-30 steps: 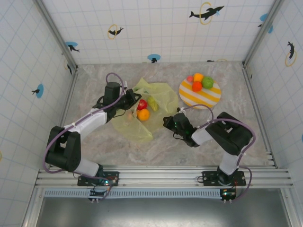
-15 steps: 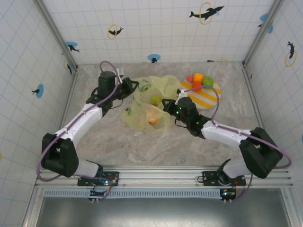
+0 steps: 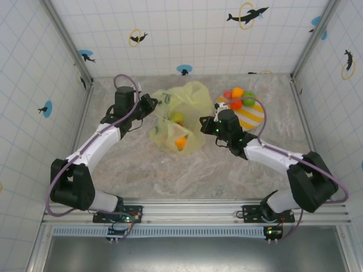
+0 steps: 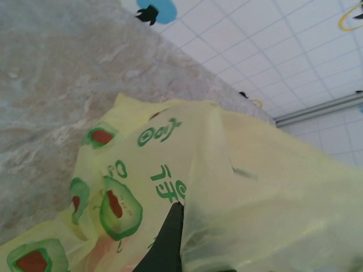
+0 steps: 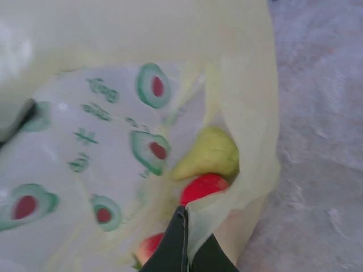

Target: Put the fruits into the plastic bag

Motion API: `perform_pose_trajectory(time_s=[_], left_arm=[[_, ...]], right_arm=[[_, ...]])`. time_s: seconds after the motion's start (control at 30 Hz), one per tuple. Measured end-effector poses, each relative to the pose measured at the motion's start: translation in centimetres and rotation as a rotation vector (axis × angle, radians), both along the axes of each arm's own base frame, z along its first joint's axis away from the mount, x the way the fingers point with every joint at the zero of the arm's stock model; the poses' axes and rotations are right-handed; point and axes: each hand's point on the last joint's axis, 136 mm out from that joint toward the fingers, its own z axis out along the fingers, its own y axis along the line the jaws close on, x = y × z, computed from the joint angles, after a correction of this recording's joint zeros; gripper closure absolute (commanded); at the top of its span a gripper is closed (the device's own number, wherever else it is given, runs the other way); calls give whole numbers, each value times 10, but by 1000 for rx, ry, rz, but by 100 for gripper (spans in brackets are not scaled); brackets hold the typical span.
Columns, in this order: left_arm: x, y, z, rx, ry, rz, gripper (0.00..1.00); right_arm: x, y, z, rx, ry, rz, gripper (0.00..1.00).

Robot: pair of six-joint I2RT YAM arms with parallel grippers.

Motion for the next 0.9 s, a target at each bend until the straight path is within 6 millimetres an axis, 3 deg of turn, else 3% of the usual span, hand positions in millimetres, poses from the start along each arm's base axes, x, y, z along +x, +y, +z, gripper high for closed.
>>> perform_pose_trajectory(time_s=[0.13,0.23,0.53,0.63,0.7,0.9], left_arm=[[-3,0,-6,4,17,-7,100],[-3,-2,-6,-1,19,-16,100],[0,-9,-20,-27,59,-36,100],[2,-10,-21,-37,61,-35,100],[2,-12,-21,-44,49,-41,100],[-3,-15,-35,-54,67,-65,100]], right_arm=[[7,-11,-42,-92,103,10,88],[14,-12,-51,-138,135,32,84],[31,-13,-29,-210,88,89,61],[26,-21,-34,-255,101,103,50],[22,-27,-30,-279,94,120,37],[-1,-43,11,-289,6,146,28]])
